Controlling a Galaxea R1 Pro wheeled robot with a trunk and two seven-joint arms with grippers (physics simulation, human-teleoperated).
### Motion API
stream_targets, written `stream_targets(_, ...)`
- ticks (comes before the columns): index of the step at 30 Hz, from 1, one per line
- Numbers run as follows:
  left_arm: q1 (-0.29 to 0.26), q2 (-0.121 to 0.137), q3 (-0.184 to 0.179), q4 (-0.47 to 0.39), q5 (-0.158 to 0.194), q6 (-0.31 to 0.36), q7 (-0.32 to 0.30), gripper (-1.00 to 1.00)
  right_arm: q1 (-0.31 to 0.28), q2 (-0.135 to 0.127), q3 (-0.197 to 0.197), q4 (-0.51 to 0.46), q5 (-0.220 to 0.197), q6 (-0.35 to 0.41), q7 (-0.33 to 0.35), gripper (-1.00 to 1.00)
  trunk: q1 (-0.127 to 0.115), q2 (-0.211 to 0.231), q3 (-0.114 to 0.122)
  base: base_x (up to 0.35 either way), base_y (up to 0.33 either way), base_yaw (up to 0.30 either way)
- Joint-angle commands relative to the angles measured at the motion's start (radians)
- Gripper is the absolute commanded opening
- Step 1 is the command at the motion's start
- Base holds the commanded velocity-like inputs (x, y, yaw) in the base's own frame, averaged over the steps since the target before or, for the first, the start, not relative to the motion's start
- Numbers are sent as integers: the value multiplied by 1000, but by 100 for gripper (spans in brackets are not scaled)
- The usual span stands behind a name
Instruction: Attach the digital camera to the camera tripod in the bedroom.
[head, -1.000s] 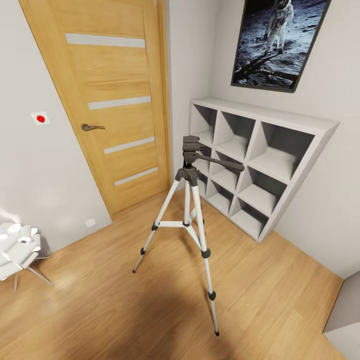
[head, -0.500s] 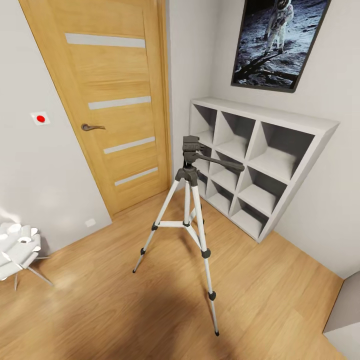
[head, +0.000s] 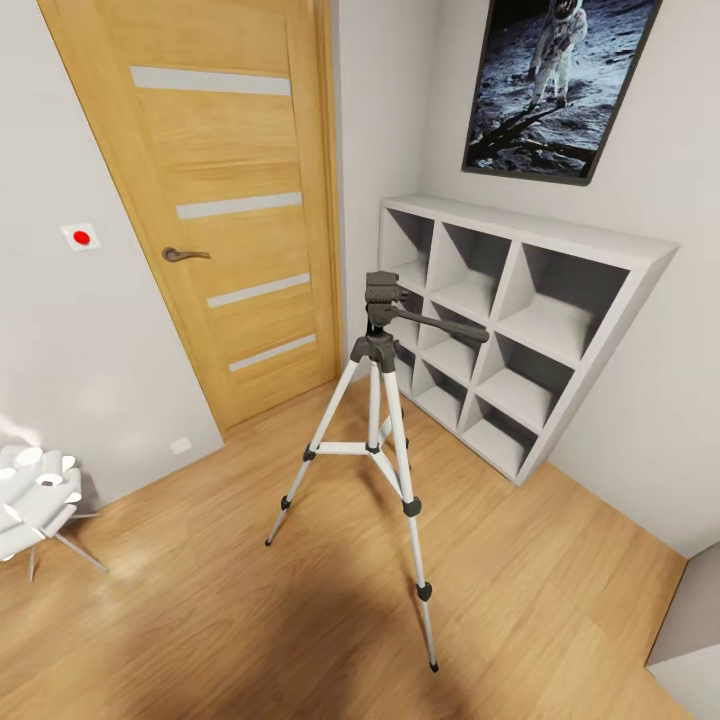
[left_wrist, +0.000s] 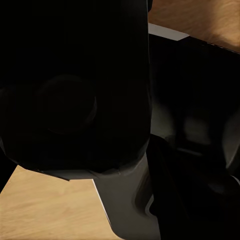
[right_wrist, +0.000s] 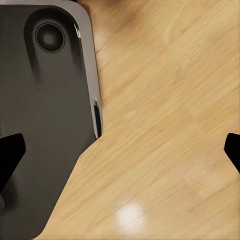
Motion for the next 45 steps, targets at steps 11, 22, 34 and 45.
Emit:
stream_targets(11,-1,0,-8,0,7,1,-1,-100,-1,3,-8,2,6,-1,0,100,0,-2,-2,0,0,-41)
stream_targets(22,-1,0,-8,0,7,1,-1,-100,-1,4,-9,2,9,-1,3,100,0,-2,-2,0,0,-18)
stream_targets(34,-1,0,-8,0,7,1,-1,-100,-1,4,-6,2,5,-1,4,100,0,-2,-13,0,0,0)
stream_targets(45,-1,0,-8,0,8,1,-1,-100,-1,4,-5,2,3,0,3,100,0,-2,-26,0,0,0)
